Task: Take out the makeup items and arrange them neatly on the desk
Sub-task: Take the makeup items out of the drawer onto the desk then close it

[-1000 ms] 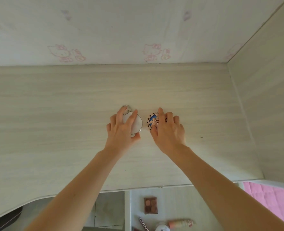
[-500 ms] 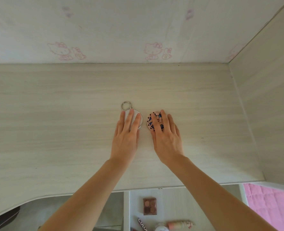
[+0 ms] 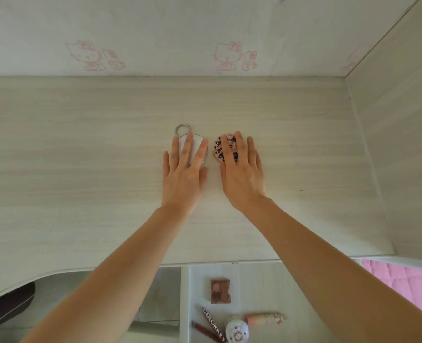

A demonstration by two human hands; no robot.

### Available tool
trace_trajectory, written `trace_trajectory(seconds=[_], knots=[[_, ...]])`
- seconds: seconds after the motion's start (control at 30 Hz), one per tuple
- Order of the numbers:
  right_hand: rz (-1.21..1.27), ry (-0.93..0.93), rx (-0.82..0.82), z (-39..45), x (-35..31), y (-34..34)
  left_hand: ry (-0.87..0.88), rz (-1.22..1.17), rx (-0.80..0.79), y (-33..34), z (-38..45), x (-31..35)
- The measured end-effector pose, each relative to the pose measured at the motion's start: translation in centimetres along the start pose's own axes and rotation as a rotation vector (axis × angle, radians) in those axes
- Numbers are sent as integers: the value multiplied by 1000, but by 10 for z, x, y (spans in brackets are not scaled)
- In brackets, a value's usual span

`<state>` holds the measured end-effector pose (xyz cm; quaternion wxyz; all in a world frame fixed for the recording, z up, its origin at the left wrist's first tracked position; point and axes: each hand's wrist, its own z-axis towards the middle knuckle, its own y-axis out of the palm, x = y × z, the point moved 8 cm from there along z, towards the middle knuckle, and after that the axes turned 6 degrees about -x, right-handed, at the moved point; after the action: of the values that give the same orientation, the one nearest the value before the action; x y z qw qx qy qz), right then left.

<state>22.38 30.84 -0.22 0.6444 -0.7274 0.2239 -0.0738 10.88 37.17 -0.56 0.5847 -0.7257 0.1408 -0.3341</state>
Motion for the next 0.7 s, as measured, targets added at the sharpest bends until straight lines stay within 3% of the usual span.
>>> trace_trajectory(seconds=[0.2, 0.47, 0.7], knots=[[117, -55, 8, -47, 1, -1, 60, -97, 72, -4, -47, 17], [221, -169, -8, -162, 10, 5, 32, -239, 207, 9, -169, 36], [300, -315, -28, -255, 11, 30, -11, -269, 157, 54, -265, 60]])
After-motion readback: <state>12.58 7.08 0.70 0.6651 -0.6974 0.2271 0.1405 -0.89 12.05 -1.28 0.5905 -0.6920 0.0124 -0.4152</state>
